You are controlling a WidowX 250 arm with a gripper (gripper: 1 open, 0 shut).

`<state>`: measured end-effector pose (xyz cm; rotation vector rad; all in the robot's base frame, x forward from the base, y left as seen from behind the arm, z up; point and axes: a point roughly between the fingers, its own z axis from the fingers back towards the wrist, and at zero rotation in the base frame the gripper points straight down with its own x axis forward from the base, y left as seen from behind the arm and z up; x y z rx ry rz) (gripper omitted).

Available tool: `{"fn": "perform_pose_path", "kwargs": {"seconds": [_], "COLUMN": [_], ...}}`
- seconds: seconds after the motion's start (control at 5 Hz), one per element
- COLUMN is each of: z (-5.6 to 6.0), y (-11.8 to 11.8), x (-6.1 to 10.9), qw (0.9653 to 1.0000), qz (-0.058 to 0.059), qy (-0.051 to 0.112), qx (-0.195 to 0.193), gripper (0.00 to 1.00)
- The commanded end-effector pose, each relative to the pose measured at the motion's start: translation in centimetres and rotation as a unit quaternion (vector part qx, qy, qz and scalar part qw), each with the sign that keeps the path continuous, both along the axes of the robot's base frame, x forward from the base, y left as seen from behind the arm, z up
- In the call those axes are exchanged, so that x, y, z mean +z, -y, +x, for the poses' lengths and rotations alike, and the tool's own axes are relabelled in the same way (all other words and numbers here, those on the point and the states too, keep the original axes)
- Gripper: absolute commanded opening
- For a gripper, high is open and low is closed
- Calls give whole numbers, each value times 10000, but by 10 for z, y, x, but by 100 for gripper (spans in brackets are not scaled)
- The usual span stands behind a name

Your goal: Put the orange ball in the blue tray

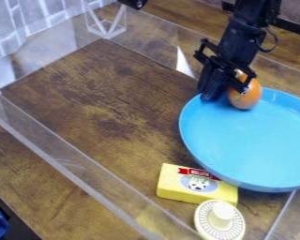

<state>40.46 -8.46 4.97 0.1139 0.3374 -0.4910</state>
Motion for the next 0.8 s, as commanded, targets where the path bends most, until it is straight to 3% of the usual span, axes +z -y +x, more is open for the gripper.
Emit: {"fn": "perform_pose_path", "kwargs": {"seconds": [0.0,0.6], "z": [5,1], "y": [28,33], "x": [58,66], "qw": [9968,9972], "qz": [-223,-219], "qy": [695,508], "qx": [-331,-499], "gripper": [0,0]}}
